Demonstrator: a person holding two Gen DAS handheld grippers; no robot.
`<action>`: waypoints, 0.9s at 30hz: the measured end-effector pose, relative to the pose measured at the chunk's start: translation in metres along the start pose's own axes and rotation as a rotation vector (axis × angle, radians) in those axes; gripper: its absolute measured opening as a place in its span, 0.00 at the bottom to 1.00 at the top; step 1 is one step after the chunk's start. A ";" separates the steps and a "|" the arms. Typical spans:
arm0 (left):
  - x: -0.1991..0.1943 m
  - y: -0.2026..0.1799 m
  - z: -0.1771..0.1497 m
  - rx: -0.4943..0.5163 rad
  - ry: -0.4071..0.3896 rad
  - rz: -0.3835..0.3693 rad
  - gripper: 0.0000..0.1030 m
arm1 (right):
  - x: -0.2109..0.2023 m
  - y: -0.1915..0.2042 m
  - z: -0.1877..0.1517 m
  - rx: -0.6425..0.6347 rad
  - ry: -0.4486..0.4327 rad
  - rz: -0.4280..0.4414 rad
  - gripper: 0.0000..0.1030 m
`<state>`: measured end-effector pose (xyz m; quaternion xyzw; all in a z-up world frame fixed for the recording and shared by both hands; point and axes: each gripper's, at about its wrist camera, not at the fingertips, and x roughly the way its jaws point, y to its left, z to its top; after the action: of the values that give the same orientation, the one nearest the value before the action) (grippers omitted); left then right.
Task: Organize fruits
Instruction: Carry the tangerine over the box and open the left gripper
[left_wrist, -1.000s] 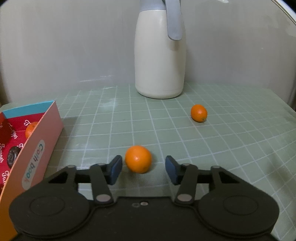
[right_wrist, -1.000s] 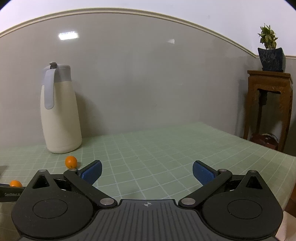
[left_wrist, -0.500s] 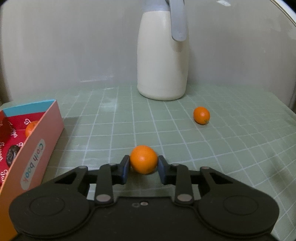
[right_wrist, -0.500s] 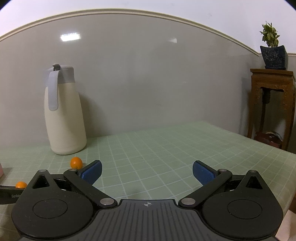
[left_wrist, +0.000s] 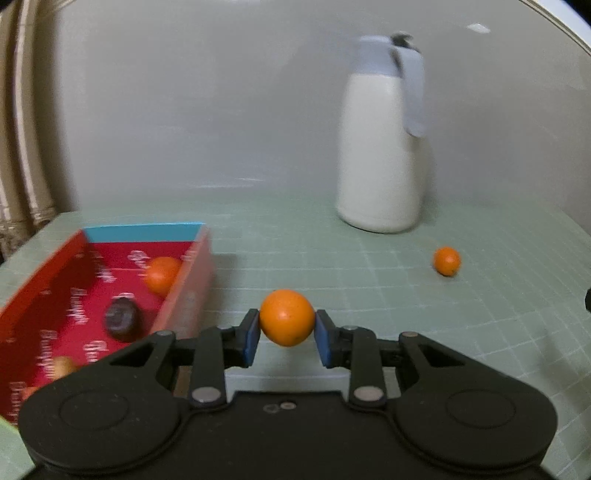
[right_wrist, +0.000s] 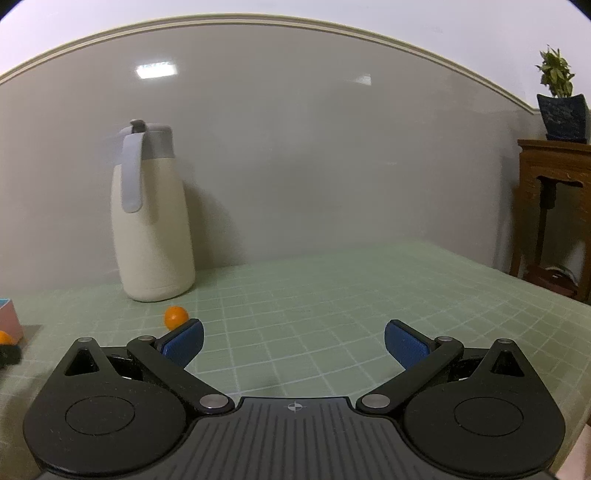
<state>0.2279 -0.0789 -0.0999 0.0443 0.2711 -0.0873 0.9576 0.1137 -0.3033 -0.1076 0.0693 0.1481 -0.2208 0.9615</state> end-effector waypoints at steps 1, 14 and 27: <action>-0.003 0.006 0.000 -0.006 -0.005 0.015 0.21 | 0.000 0.003 -0.001 -0.004 0.000 0.006 1.00; -0.025 0.084 0.000 -0.142 -0.008 0.167 0.21 | -0.002 0.046 -0.009 -0.089 0.006 0.089 1.00; -0.025 0.137 -0.012 -0.247 0.083 0.292 0.34 | 0.004 0.070 -0.013 -0.116 0.035 0.149 1.00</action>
<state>0.2268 0.0610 -0.0919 -0.0310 0.3098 0.0886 0.9462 0.1448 -0.2391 -0.1165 0.0282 0.1718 -0.1386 0.9749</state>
